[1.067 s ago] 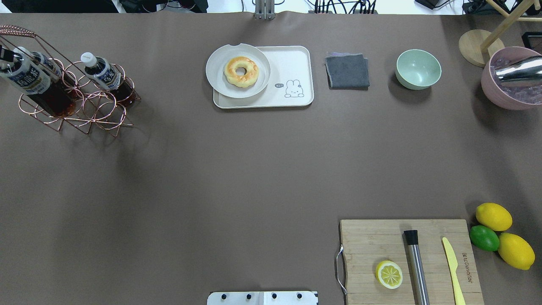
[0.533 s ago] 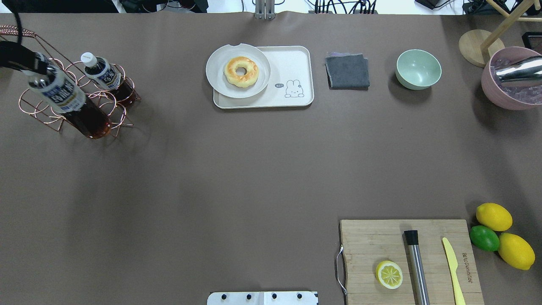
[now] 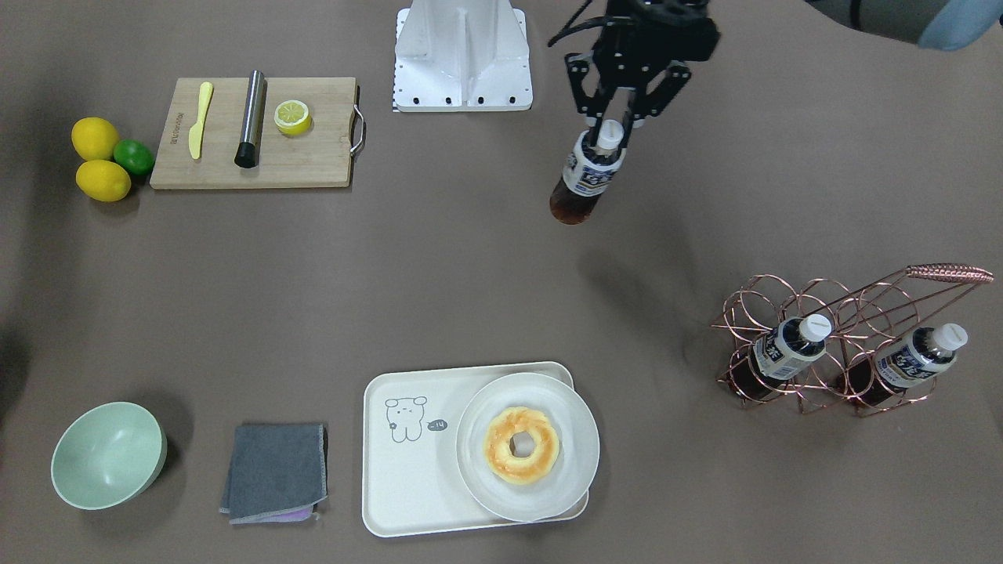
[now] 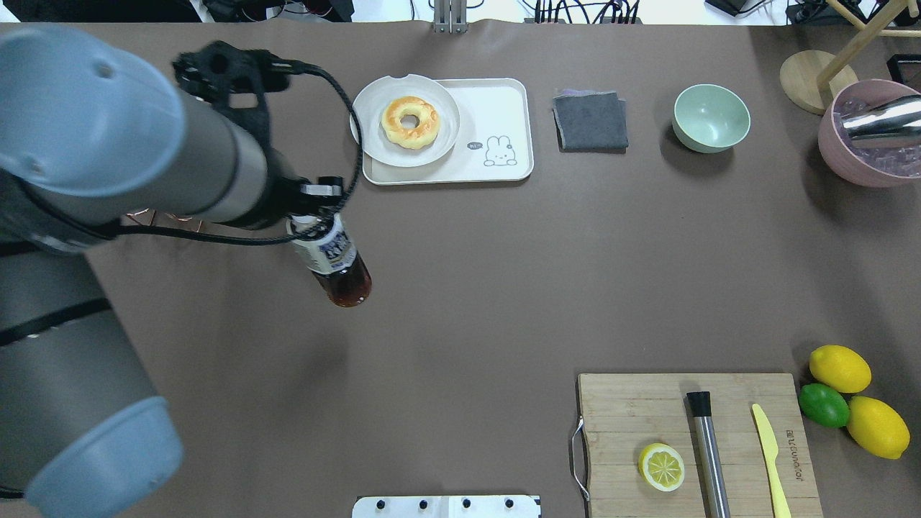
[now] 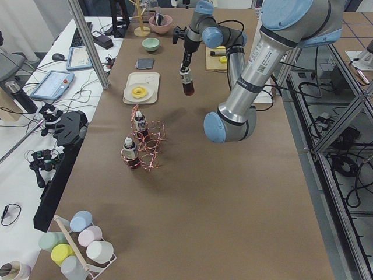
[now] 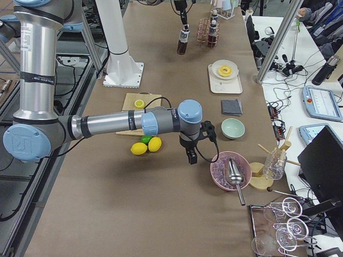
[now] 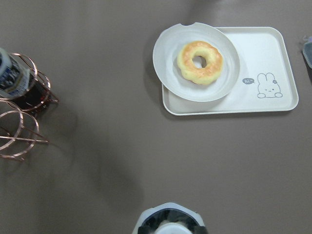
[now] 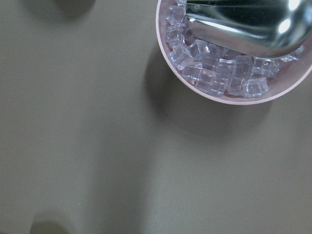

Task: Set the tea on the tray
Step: 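Carry the tea bottle with the left gripper and set it upright mid-table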

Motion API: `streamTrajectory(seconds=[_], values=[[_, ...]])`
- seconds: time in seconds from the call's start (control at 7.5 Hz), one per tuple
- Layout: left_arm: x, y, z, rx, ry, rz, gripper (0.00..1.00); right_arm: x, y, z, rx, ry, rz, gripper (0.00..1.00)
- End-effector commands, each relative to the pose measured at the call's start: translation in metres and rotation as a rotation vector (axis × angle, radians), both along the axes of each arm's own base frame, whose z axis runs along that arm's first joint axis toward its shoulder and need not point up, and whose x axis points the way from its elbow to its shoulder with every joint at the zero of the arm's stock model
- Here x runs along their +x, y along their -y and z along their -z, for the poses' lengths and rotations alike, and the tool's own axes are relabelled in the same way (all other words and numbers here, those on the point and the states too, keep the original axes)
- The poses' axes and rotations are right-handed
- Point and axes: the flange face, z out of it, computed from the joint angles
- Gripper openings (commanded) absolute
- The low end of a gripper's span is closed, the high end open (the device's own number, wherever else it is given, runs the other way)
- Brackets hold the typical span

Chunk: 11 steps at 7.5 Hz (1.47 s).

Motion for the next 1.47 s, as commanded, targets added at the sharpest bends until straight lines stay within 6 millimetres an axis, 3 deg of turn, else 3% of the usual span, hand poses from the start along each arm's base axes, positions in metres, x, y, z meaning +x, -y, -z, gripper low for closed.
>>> streamTrajectory(seconds=[0.0, 0.13, 0.27, 0.93, 1.33], values=[[0.121, -0.023, 0.067, -0.057, 0.026, 0.038, 0.00, -0.001, 0.001, 0.000, 0.000, 0.000, 0.001, 1.00], [0.159, -0.032, 0.076, -0.048, 0.013, 0.049, 0.00, -0.001, 0.001, 0.000, -0.002, 0.001, 0.002, 1.00], [0.175, -0.035, 0.069, -0.049, 0.002, 0.050, 0.00, -0.001, 0.000, -0.001, -0.004, 0.001, 0.003, 1.00], [0.175, -0.039, 0.064, -0.043, 0.008, 0.041, 0.00, -0.005, 0.001, 0.001, 0.001, 0.004, 0.010, 1.00], [0.171, -0.037, 0.044, -0.029, 0.044, 0.027, 0.00, -0.006, 0.000, 0.002, 0.000, 0.022, 0.014, 1.00]])
